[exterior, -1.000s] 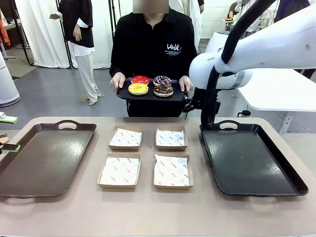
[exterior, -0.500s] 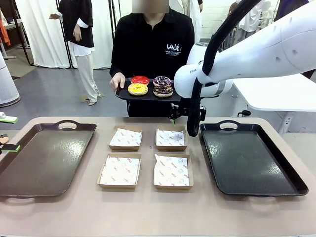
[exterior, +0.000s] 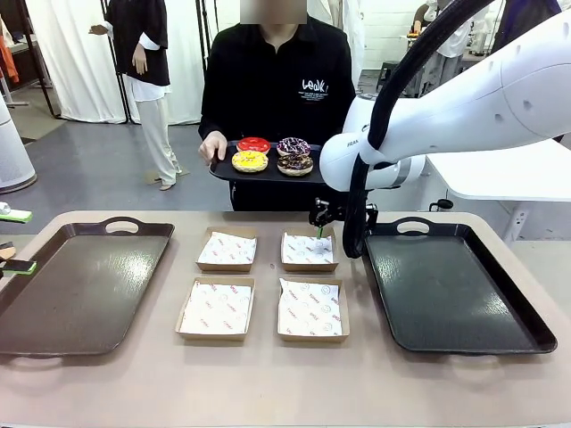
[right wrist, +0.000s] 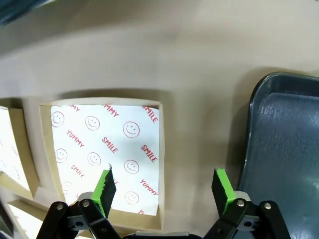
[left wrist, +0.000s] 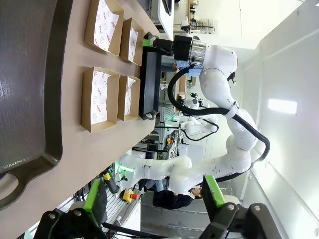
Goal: Individually package the donuts and arrange them on the tray.
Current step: Pick up one Paper togo box.
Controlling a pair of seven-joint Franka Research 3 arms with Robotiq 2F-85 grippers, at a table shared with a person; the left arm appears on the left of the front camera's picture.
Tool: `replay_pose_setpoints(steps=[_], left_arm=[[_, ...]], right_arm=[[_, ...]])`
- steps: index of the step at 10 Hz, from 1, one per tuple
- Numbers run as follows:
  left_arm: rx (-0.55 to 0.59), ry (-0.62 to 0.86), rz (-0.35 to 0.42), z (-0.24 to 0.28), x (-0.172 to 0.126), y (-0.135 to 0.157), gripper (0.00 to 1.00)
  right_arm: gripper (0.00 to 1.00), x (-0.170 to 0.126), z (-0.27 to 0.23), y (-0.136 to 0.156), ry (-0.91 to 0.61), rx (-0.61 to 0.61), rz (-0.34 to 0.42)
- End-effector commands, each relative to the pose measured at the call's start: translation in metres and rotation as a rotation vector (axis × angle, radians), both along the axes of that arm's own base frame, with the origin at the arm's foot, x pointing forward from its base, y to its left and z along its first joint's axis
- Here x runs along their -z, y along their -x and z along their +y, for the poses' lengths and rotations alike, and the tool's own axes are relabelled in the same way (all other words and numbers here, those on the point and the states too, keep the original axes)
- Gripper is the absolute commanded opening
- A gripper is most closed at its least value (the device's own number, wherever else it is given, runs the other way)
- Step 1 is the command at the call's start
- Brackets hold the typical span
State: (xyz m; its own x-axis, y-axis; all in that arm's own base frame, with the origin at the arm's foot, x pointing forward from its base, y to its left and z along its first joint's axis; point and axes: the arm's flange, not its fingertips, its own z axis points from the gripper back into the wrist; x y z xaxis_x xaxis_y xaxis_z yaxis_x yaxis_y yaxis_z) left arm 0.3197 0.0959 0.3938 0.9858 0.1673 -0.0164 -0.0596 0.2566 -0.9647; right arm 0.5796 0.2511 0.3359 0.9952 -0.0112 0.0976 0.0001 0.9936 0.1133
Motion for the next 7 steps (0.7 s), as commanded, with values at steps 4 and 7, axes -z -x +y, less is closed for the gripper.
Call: replay_pose_setpoints(steps=[4,7], left_arm=[[0.001,0.011,-0.007,0.001,-0.001,0.001,1.0],[0.001,0.011,-0.007,0.001,-0.001,0.001,1.0]], right_arm=[[1.0,0.022,0.001,-0.003,0.014,-0.056,0.018],[0.44,0.031,0.003,-0.002,0.013,-0.173,0.022]])
